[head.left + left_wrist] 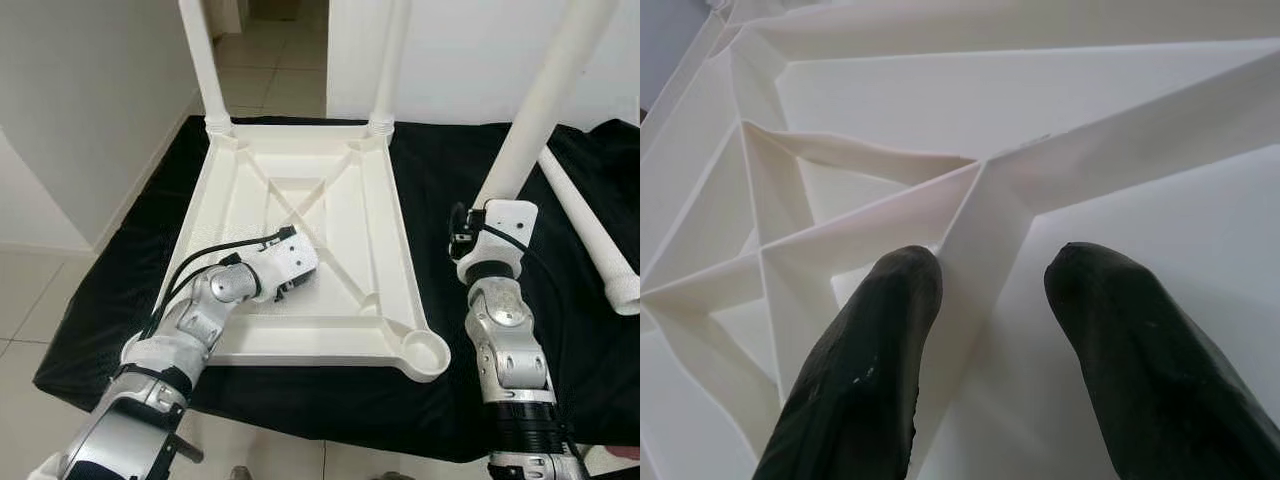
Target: Building children table
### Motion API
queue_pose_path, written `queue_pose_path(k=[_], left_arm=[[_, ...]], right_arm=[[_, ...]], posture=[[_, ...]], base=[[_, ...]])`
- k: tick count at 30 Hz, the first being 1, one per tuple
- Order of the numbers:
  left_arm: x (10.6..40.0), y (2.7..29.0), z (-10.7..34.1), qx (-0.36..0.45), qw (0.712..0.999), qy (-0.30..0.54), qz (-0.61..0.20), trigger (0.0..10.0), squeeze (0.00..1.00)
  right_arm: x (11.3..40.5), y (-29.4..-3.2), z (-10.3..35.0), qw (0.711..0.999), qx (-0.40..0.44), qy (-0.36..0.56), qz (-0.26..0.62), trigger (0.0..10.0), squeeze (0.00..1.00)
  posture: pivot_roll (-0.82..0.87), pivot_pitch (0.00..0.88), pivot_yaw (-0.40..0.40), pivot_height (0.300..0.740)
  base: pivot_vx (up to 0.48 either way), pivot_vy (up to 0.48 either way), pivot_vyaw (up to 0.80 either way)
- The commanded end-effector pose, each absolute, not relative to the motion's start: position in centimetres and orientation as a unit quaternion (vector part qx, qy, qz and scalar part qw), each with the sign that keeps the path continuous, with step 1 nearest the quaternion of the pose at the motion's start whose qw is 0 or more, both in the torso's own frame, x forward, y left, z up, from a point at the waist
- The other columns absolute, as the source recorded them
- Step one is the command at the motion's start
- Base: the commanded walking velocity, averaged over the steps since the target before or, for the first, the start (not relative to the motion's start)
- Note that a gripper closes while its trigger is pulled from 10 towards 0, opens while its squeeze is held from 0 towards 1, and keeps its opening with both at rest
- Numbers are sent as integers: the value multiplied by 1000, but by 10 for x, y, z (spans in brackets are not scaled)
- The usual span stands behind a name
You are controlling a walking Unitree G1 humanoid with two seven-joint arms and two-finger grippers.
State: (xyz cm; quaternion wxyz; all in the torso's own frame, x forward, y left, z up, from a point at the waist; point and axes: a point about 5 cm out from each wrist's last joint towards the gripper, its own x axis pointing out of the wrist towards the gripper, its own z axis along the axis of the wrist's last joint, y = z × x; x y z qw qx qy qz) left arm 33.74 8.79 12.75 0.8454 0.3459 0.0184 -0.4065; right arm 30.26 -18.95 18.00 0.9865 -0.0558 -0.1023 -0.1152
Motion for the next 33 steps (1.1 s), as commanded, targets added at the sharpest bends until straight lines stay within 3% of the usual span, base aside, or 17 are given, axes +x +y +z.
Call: queue_pose_path(k=[1,4,6,7,9,10,11,16,17,18,26,33], left_arm=[[334,89,122,331,844,36,-420,10000,0],[336,90,127,308,858,34,-410,10000,0],[345,103,142,259,886,33,-382,10000,0],[348,110,147,252,895,29,-368,10000,118],[348,110,147,252,895,29,-368,10000,118],[352,118,151,244,902,33,-354,10000,906],[354,128,154,239,907,39,-344,10000,1000],[361,157,153,244,923,82,-287,10000,1000],[361,161,149,258,918,97,-283,10000,953],[360,162,147,268,914,107,-285,10000,0],[356,173,128,238,911,204,-267,10000,0],[342,159,122,205,888,239,-336,10000,0]], right_arm=[[301,-190,182,986,-58,-106,-118,10000,0],[302,-191,181,985,-59,-106,-119,10000,0],[303,-190,181,986,-57,-105,-119,10000,0],[304,-189,181,986,-56,-105,-117,10000,0],[304,-189,181,986,-56,-105,-117,10000,0],[305,-187,180,987,-56,-103,-114,10000,0],[306,-184,180,987,-53,-104,-110,10000,0],[308,-181,178,988,-51,-103,-103,10000,0],[309,-182,178,988,-51,-102,-103,10000,0],[309,-182,177,988,-52,-101,-103,10000,0],[312,-181,179,988,-51,-104,-101,10000,0],[314,-184,181,988,-55,-108,-101,10000,0]], posture=[[-120,0,73,740],[-113,0,70,740],[-93,0,62,740],[-93,0,62,740],[-93,0,62,740],[-85,0,56,740],[-84,0,57,740],[-63,0,53,740],[-55,0,51,740],[-55,0,51,740],[-55,0,45,740],[-66,0,37,740]], base=[[0,0,0],[0,0,0],[0,0,0],[0,0,0],[0,0,0],[0,0,0],[0,0,0],[0,0,0],[0,0,0],[0,0,0],[0,0,0],[0,0,0]])
